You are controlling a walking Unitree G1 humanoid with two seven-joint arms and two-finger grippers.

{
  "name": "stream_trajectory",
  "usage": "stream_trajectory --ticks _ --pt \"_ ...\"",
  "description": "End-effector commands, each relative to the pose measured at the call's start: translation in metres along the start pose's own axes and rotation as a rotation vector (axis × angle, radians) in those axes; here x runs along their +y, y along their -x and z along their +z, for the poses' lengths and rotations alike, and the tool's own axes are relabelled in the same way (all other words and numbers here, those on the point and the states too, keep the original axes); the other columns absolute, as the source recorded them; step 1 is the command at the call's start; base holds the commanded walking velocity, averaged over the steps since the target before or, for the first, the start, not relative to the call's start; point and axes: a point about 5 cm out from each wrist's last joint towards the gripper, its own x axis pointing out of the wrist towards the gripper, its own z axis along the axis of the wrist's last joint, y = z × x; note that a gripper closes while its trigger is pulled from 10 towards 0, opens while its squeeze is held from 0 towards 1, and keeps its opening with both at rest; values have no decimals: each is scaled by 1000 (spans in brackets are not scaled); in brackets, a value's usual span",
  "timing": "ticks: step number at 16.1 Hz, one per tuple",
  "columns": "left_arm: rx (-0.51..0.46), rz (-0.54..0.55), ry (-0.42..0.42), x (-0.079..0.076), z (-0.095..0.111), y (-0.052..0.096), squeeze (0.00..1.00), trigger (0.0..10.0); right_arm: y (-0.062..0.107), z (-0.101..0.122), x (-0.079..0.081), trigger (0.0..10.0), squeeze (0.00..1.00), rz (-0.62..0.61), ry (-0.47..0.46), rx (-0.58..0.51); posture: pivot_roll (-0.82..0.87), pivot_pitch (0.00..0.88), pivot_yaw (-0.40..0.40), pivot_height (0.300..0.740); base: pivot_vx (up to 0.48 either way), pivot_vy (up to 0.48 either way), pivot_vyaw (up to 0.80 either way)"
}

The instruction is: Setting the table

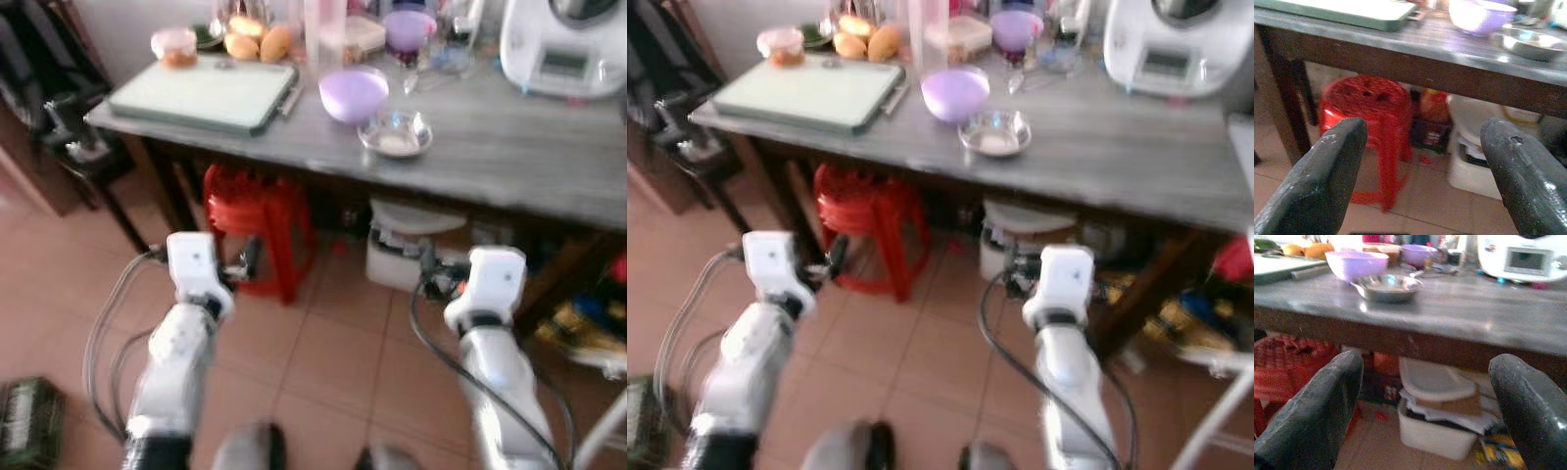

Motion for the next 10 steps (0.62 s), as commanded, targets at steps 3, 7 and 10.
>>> stream_trajectory --ticks 3,7,10 --pt "-11 -6 -17 2 5 -3 0 10000 -1 1 1 10000 0 -10 -15 -11 -61 0 37 740 -86 0 0" --pt "-29 -35 -13 1 7 -2 0 10000 0 1 -3 10000 0 -19 -22 -7 -67 0 38 740 0 0 0" --pt "-34 -57 -6 -3 8 -1 0 10000 -1 2 -2 10000 0 -15 -20 -11 -65 0 36 740 0 -87 0"
